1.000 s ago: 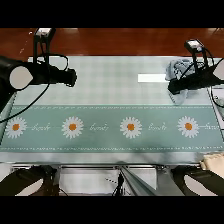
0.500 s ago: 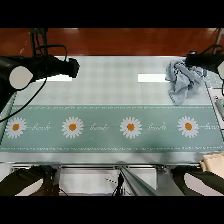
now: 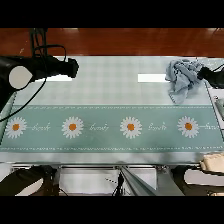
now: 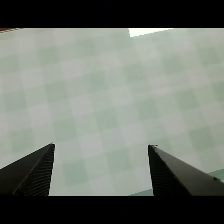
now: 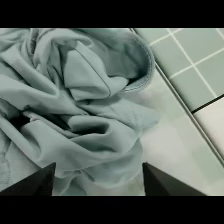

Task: Fold the shirts.

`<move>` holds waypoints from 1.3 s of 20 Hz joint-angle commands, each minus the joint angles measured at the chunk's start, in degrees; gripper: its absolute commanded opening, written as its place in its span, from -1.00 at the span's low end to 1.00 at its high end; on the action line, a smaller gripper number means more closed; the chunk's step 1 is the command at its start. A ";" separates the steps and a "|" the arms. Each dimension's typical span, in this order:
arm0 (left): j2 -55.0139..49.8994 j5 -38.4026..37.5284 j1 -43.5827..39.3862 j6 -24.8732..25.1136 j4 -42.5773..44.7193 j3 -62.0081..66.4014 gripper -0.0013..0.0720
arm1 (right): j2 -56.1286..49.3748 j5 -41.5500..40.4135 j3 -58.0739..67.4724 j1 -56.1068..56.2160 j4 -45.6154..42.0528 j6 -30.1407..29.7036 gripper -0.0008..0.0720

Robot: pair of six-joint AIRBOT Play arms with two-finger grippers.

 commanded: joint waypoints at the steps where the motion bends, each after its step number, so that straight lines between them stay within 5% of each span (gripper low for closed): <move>1: -0.02 -0.33 0.04 0.52 0.26 -0.02 1.00 | -5.25 -5.57 0.04 -0.76 5.27 -2.93 0.68; 10: -0.02 -0.31 0.02 0.48 0.24 -0.02 1.00 | -13.75 -16.46 0.04 0.81 15.87 -5.97 0.57; 11: -0.02 -0.31 0.02 0.48 0.24 -0.02 1.00 | -14.36 -18.51 0.04 1.95 15.82 -6.01 0.35; 13: -0.02 -0.31 0.02 0.48 0.24 -0.02 1.00 | -15.06 -23.69 0.04 4.70 15.85 -6.32 -0.76; 14: -0.02 -0.31 0.02 0.48 0.24 -0.02 1.00 | -14.99 -26.10 0.04 5.81 15.80 -6.36 -0.89; 18: 0.13 -0.31 0.02 0.50 0.24 0.00 1.00 | -9.77 -28.68 0.33 8.94 14.47 -8.81 -0.90; 26: 1.92 -6.29 0.02 2.71 0.24 12.26 1.00 | 21.20 -24.28 0.33 16.17 9.79 -19.47 -0.90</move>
